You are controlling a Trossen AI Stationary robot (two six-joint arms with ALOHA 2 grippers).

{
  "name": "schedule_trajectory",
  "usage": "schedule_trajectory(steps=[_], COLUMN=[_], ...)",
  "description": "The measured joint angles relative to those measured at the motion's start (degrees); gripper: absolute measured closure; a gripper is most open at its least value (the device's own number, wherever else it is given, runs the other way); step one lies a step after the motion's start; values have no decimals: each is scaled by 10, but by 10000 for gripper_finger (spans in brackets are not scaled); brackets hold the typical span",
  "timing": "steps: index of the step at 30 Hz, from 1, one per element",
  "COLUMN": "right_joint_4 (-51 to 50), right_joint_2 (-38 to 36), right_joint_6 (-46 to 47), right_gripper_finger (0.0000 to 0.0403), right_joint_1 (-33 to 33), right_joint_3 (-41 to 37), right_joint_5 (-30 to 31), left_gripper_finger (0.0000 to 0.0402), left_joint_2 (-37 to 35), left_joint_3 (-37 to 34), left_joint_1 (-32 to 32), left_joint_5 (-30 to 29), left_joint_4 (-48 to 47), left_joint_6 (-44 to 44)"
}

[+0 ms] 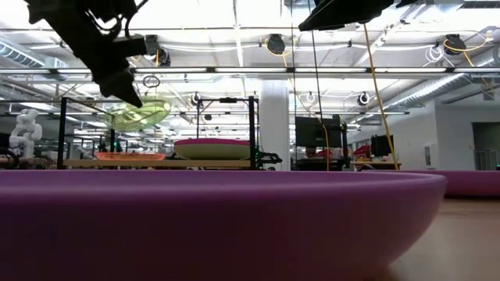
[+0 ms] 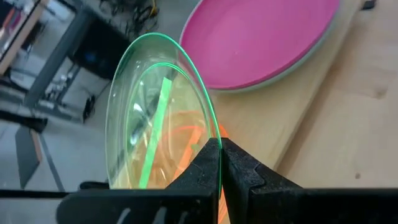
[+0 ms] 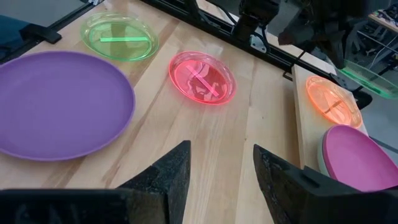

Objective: Place and stack plates onto a shelf
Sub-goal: Stack the top transparent green plate on the transparent orange plate on the shelf

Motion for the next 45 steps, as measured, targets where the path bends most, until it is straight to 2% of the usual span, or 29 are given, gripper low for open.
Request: schedule_trajectory(steps=[8, 20, 33, 45], right_joint_4=[0, 0, 0, 0], right_joint_2=[0, 0, 0, 0], right_joint_6=[0, 0, 0, 0], right_gripper_finger=[248, 248, 248, 248], right_joint_1=[0, 0, 0, 0], right_joint_3=[0, 0, 0, 0], right_joint_5=[0, 0, 0, 0], left_gripper_finger=[394, 394, 374, 371], left_joint_2=[49, 114, 125, 126], left_joint_3=[0, 0, 0, 0], left_joint_1=[31, 34, 51, 79], left_joint_5=[2, 2, 7, 24], left_joint_4=[-9, -12, -13, -14], left_joint_6=[-34, -31, -34, -44])
